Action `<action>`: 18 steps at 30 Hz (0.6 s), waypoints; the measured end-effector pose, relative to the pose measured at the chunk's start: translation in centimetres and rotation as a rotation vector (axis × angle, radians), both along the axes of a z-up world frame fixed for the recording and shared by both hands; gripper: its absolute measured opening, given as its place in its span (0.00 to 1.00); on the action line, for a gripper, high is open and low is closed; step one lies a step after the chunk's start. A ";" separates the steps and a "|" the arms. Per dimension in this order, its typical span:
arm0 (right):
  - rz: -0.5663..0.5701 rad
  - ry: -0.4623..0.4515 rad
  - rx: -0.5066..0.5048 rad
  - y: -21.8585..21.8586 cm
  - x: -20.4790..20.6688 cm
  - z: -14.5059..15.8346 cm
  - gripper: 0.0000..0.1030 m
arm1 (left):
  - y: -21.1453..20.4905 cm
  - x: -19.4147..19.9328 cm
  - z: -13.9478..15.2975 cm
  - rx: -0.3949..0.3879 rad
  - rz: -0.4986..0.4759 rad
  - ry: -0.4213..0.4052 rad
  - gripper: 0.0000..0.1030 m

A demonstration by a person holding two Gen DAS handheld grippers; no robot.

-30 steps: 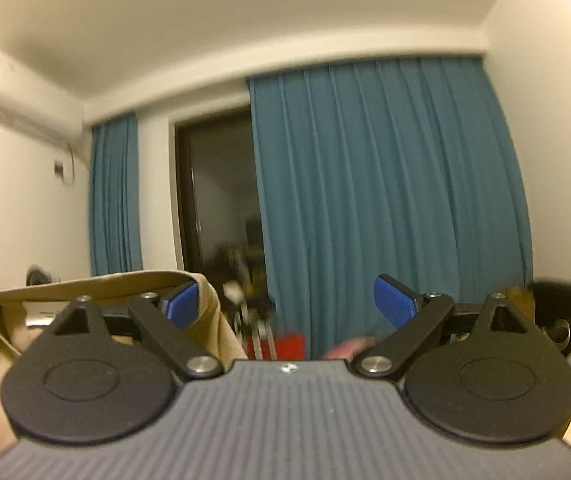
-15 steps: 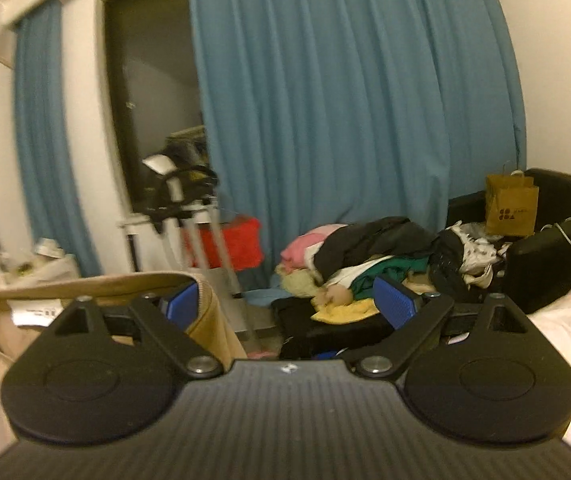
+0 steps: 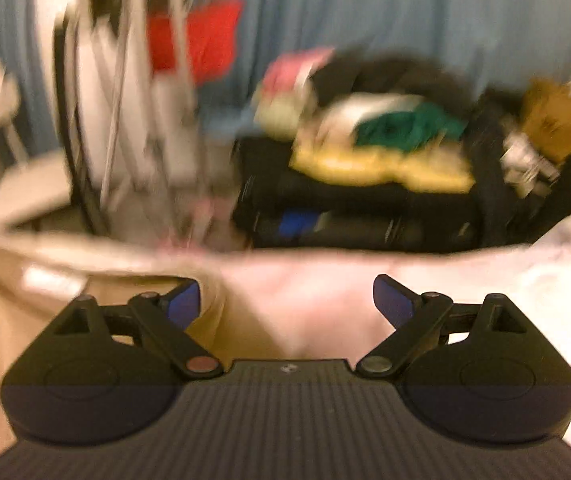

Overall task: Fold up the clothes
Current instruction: 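Lift the t-shirt high with both tools holding the shoulders, then lay the t-shirt flat on the bed and open both tools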

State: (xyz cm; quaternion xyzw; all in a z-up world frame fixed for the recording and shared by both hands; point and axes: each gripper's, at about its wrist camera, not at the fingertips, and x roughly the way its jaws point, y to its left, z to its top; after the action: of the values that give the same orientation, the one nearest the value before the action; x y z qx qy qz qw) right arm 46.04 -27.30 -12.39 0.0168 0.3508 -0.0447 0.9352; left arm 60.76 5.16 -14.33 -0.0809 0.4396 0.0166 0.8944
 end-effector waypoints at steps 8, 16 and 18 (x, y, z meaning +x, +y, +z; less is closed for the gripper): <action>0.075 0.059 0.168 2.0 -1.6 2.2 0.89 | -1.4 -2.9 3.2 0.083 -0.204 0.073 1.00; 0.038 -0.118 0.193 3.4 -13.7 8.2 0.89 | -1.1 -18.2 11.1 0.063 -0.192 -0.185 1.00; 0.032 -0.177 0.193 4.3 -18.2 9.8 0.89 | -0.9 -23.7 12.6 0.048 -0.184 -0.256 1.00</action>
State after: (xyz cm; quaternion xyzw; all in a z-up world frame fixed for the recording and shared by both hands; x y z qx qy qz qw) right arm 27.81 -23.02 -2.60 0.1051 0.2698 0.0057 0.9572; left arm 37.02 4.23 -1.74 -0.0202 0.3270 -0.0653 0.9425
